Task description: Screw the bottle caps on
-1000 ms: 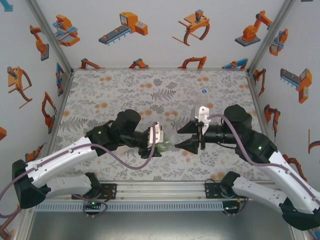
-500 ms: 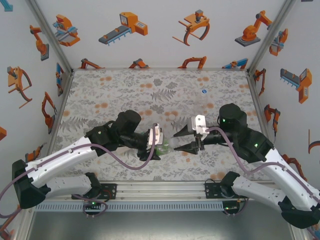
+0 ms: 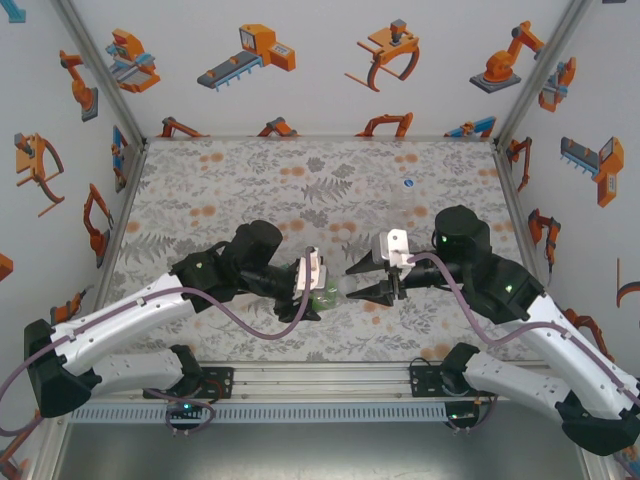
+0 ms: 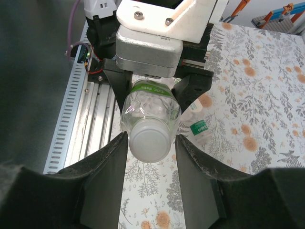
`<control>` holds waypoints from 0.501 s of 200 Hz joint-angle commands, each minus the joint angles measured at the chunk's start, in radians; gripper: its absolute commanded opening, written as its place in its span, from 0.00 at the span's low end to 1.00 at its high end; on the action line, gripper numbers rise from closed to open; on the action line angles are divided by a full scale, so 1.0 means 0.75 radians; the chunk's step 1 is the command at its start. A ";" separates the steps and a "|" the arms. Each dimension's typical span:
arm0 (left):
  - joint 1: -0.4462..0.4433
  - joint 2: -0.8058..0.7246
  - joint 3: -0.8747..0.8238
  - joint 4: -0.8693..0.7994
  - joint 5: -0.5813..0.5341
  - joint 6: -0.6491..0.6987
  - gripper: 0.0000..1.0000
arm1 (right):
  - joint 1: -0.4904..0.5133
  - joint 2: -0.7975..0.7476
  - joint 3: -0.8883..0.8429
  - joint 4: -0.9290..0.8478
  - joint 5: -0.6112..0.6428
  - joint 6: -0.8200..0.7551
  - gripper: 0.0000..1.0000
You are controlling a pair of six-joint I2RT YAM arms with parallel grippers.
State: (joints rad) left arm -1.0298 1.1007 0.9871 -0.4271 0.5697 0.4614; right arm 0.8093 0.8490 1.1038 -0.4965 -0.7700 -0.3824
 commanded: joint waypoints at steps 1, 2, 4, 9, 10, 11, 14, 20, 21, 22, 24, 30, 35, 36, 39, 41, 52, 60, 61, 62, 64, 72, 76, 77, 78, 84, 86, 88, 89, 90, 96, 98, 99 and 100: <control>-0.005 -0.019 0.032 -0.008 0.039 0.017 0.00 | 0.009 0.000 -0.009 0.038 -0.005 -0.016 0.45; -0.004 -0.020 0.033 -0.008 0.040 0.017 0.00 | 0.009 -0.001 -0.009 0.038 -0.006 -0.016 0.45; -0.005 -0.018 0.033 -0.008 0.040 0.015 0.00 | 0.010 0.000 -0.008 0.038 -0.006 -0.014 0.45; -0.004 -0.019 0.035 -0.007 0.040 0.015 0.00 | 0.010 0.001 -0.008 0.040 -0.004 -0.014 0.45; -0.005 -0.018 0.033 -0.007 0.040 0.016 0.00 | 0.010 0.001 -0.009 0.040 -0.004 -0.014 0.45; -0.004 -0.019 0.034 -0.007 0.040 0.015 0.00 | 0.009 0.001 -0.009 0.040 -0.004 -0.013 0.45; -0.005 -0.019 0.035 -0.007 0.040 0.017 0.00 | 0.011 0.001 -0.011 0.042 -0.003 -0.010 0.45; -0.005 -0.019 0.034 -0.007 0.041 0.016 0.00 | 0.011 0.004 -0.011 0.046 0.000 -0.006 0.45; -0.005 -0.018 0.035 -0.007 0.041 0.016 0.00 | 0.012 0.004 -0.011 0.047 0.000 -0.006 0.45; -0.005 -0.018 0.035 -0.008 0.042 0.016 0.00 | 0.011 0.005 -0.011 0.048 0.000 -0.005 0.45; -0.005 -0.019 0.036 -0.008 0.042 0.016 0.00 | 0.011 0.005 -0.012 0.049 0.000 -0.004 0.45; -0.004 -0.018 0.035 -0.008 0.044 0.016 0.00 | 0.011 0.008 -0.013 0.050 0.003 -0.001 0.45; -0.005 -0.018 0.035 -0.007 0.044 0.015 0.00 | 0.011 0.007 -0.013 0.053 0.001 0.001 0.44; -0.005 -0.018 0.037 -0.007 0.044 0.016 0.00 | 0.011 0.007 -0.014 0.053 0.000 0.001 0.45; -0.005 -0.018 0.035 -0.007 0.044 0.015 0.00 | 0.011 0.009 -0.014 0.055 0.000 0.004 0.45; -0.005 -0.019 0.036 -0.007 0.044 0.015 0.00 | 0.012 0.009 -0.013 0.056 0.001 0.005 0.45; -0.005 -0.017 0.036 -0.007 0.043 0.014 0.00 | 0.012 0.008 -0.017 0.064 -0.007 0.008 0.44; -0.004 -0.018 0.037 -0.007 0.044 0.016 0.00 | 0.013 0.009 -0.019 0.070 -0.009 0.014 0.44; -0.005 -0.018 0.036 -0.007 0.044 0.016 0.00 | 0.013 0.009 -0.019 0.071 -0.010 0.015 0.44; -0.005 -0.019 0.037 -0.007 0.044 0.016 0.00 | 0.013 0.009 -0.020 0.071 -0.010 0.015 0.44; -0.005 -0.019 0.038 -0.008 0.044 0.014 0.00 | 0.013 0.009 -0.020 0.072 -0.010 0.016 0.44; -0.005 -0.019 0.037 -0.008 0.044 0.017 0.00 | 0.013 0.010 -0.020 0.073 -0.010 0.017 0.44; -0.005 -0.019 0.038 -0.008 0.044 0.016 0.00 | 0.013 0.010 -0.020 0.073 -0.010 0.019 0.43; -0.005 -0.019 0.037 -0.008 0.044 0.016 0.00 | 0.013 0.012 -0.021 0.073 -0.009 0.019 0.43; -0.005 -0.017 0.037 -0.008 0.044 0.015 0.00 | 0.013 0.013 -0.020 0.073 -0.011 0.019 0.42; -0.004 -0.015 0.038 -0.007 0.043 0.017 0.00 | 0.013 0.013 -0.021 0.071 -0.011 0.021 0.40; -0.005 -0.015 0.038 -0.007 0.042 0.018 0.00 | 0.013 0.012 -0.021 0.071 -0.012 0.021 0.40; -0.005 -0.017 0.038 -0.007 0.042 0.019 0.00 | 0.013 0.012 -0.020 0.069 -0.012 0.021 0.39; -0.005 -0.015 0.038 -0.007 0.042 0.018 0.00 | 0.013 0.012 -0.020 0.069 -0.011 0.021 0.39; -0.004 -0.016 0.038 -0.007 0.042 0.017 0.00 | 0.013 0.012 -0.021 0.069 -0.012 0.021 0.39; -0.004 -0.018 0.038 -0.008 0.042 0.021 0.00 | 0.013 0.012 -0.020 0.065 -0.008 0.022 0.37; -0.004 -0.019 0.038 -0.008 0.042 0.020 0.00 | 0.013 0.010 -0.022 0.065 -0.007 0.023 0.37; -0.005 -0.018 0.038 -0.007 0.042 0.021 0.00 | 0.013 0.011 -0.023 0.065 -0.005 0.024 0.37; -0.004 -0.019 0.037 -0.007 0.042 0.020 0.00 | 0.013 0.011 -0.022 0.065 -0.004 0.025 0.36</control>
State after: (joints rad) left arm -1.0298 1.1007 0.9871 -0.4267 0.5697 0.4618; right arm 0.8150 0.8574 1.0966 -0.4820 -0.7704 -0.3729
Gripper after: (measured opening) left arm 0.538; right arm 0.390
